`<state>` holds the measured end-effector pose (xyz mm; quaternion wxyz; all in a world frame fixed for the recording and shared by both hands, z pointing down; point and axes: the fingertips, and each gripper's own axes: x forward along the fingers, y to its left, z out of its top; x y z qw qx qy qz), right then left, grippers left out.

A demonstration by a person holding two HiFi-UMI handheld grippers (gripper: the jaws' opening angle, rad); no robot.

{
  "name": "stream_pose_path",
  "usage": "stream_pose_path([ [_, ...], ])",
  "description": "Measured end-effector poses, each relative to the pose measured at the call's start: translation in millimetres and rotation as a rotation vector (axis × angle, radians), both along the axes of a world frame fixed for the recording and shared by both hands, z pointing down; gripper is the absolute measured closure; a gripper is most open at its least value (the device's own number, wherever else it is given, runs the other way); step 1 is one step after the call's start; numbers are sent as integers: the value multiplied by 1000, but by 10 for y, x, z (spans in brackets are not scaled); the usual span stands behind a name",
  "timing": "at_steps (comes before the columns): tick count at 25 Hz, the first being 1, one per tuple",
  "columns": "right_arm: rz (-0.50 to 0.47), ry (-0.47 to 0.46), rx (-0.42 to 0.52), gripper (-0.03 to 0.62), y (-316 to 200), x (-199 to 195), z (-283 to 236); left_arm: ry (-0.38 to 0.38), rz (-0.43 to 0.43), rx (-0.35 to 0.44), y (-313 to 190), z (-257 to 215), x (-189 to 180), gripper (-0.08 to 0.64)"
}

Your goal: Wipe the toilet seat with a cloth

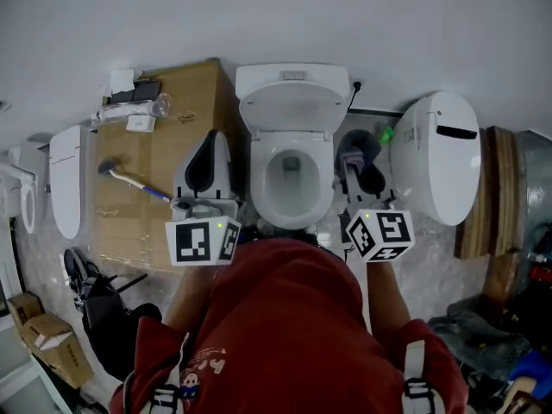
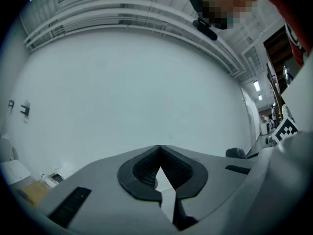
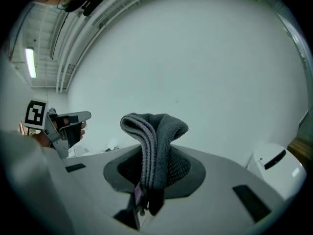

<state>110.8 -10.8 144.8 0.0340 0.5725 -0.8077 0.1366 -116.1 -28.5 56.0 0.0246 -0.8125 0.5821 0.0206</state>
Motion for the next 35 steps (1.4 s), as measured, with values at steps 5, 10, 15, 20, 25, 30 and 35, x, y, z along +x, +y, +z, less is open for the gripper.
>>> stream_pose_path([
  [5, -20, 18, 201, 517, -71, -98, -831, -30, -6, 35, -1, -275, -50, 548],
  [10, -17, 92, 349, 517, -85, -178, -1280, -24, -25, 52, -12, -292, -61, 548],
  [15, -30, 97, 377, 517, -107, -270, -1321, -16, -24, 40, -19, -216, -68, 548],
  [20, -17, 95, 376, 517, -89, -252, -1320, -13, -20, 40, -7, -192, -65, 548],
  [25, -10, 93, 380, 517, -57, -235, -1342, -9, -13, 44, 8, -196, -40, 548],
  [30, -3, 103, 385, 517, -14, -221, -1354, -5, 1, 41, 35, -193, 16, 548],
  [35, 0, 115, 386, 517, 27, -236, -1323, -5, 7, 35, 70, -166, 35, 548],
])
